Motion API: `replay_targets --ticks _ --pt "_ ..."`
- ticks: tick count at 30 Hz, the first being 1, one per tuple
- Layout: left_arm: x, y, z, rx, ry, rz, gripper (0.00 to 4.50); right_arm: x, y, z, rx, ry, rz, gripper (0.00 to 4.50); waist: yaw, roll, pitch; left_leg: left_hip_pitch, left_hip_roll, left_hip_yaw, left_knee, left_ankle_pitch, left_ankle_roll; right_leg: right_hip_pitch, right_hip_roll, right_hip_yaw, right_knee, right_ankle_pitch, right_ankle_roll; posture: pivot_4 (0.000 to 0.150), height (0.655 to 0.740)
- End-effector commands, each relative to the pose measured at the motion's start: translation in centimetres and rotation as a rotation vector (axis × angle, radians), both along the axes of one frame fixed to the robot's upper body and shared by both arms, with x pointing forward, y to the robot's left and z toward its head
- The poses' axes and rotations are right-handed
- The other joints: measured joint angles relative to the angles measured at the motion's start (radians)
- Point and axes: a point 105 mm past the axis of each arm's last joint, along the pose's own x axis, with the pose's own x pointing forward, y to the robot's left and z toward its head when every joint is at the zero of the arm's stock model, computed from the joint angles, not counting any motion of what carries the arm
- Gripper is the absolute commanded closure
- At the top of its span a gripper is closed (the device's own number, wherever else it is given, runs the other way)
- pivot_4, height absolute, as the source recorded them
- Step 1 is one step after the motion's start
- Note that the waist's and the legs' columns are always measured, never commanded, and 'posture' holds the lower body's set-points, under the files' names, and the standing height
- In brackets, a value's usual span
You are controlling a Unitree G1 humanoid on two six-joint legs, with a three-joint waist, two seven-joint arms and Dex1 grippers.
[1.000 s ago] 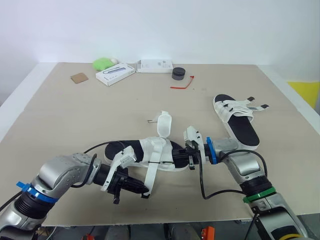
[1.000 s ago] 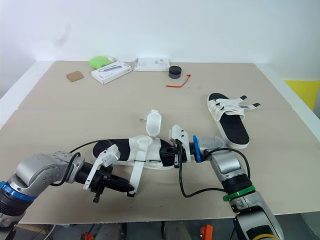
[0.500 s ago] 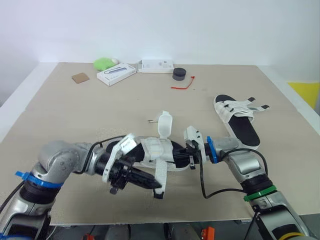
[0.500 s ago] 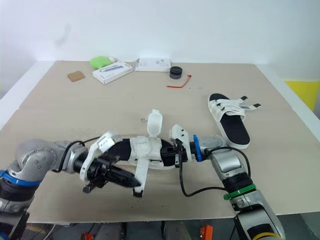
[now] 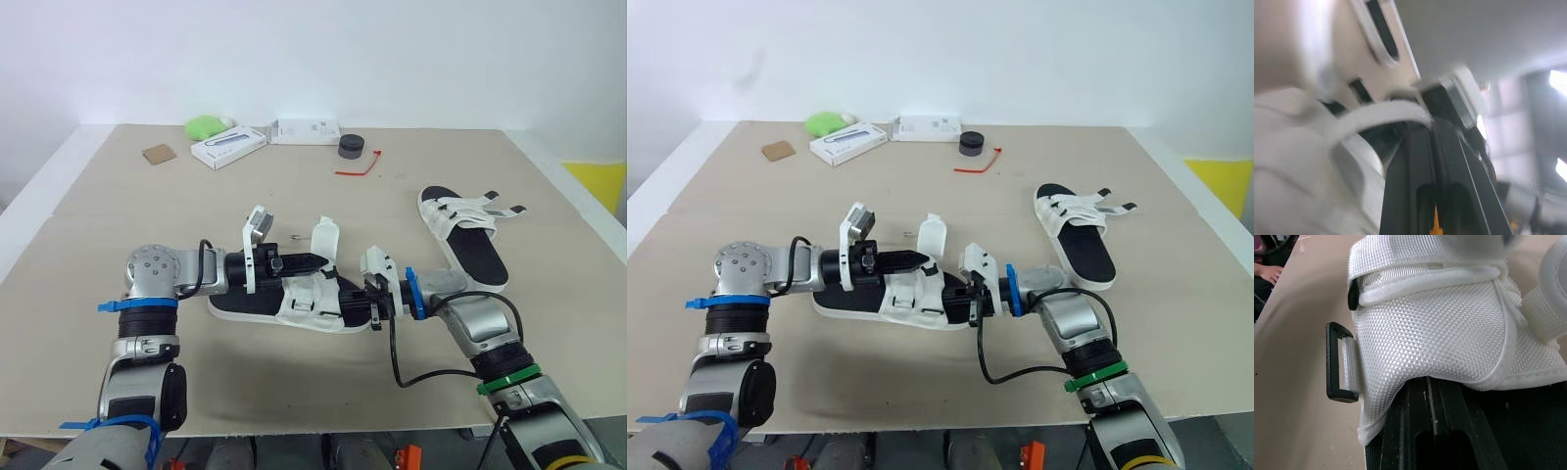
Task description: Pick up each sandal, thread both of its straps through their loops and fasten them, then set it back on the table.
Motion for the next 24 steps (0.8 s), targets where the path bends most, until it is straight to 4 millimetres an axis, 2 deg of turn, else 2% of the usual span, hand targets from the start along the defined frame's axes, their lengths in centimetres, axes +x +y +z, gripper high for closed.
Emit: replay_targets --ticks 1,9,12,13,15,16,17,20,24 --pt "1.44 1.23 -0.17 0.009 0.048 0.110 4.44 -0.63 -1.77 -4.01 -0.126 0.116 -0.074 4.50 0.000 0.000 0.000 0.000 0.000 -0.001 0.001 0.000 0.000 0.000 0.000 0.000 0.000 0.000 0.000 0.150 0.7400" --pt "1.40 0.79 -0.91 -0.015 0.110 0.132 4.44 -0.59 -1.72 -3.98 -0.125 0.116 -0.075 4.50 0.000 0.000 -0.001 0.001 -0.004 -0.005 0.001 0.000 -0.001 0.000 -0.001 0.000 0.000 0.000 0.000 0.150 0.7400" --pt "1.15 0.69 -1.00 -0.027 0.118 0.129 3.61 -0.57 -1.78 -4.01 -0.125 0.117 -0.078 4.50 0.000 0.000 -0.002 0.001 -0.005 -0.005 0.001 0.000 -0.001 0.000 -0.001 0.000 0.000 0.000 0.000 0.150 0.7400" --pt "1.12 0.72 -1.05 -0.027 0.120 0.133 3.02 -0.59 -1.79 -4.01 -0.125 0.118 -0.079 4.50 0.000 0.000 -0.002 0.001 -0.005 -0.005 0.001 0.000 -0.001 0.000 -0.001 0.000 0.000 0.000 0.000 0.150 0.7400" --pt "1.18 0.85 -1.07 -0.040 0.125 0.147 2.10 -0.68 -1.82 -4.04 -0.124 0.119 -0.079 4.50 0.000 -0.001 -0.002 0.001 -0.005 -0.005 0.001 0.000 -0.001 0.000 -0.002 0.000 0.000 0.000 0.000 0.150 0.7400" --pt "1.25 0.94 -1.09 -0.042 0.126 0.157 1.44 -0.72 -1.85 -4.06 -0.125 0.120 -0.079 4.50 0.000 -0.001 -0.002 0.001 -0.005 -0.005 0.001 0.000 -0.001 0.000 -0.002 0.000 0.000 0.000 0.000 0.150 0.7400" --pt "1.33 1.02 -1.07 -0.045 0.126 0.166 1.30 -0.75 -1.87 -4.09 -0.125 0.121 -0.079 4.50 0.000 -0.001 -0.002 0.001 -0.005 -0.005 0.001 0.000 -0.001 0.000 -0.002 0.000 0.000 0.000 0.000 0.150 0.7400" --pt "1.73 1.38 -0.59 -0.081 0.119 0.205 0.07 -0.80 -1.88 -4.12 -0.125 0.124 -0.078 4.50 0.000 -0.001 -0.002 0.001 -0.006 -0.005 0.001 -0.001 -0.003 0.000 -0.003 0.000 -0.001 0.000 0.001 0.150 0.7400" --pt "1.97 1.55 -0.67 -0.082 0.122 0.235 0.02 -0.70 -1.75 -4.03 -0.123 0.125 -0.076 4.50 0.000 -0.001 -0.002 0.001 -0.006 -0.005 0.001 -0.002 -0.004 0.000 -0.003 0.000 -0.001 0.000 0.001 0.150 0.7400"
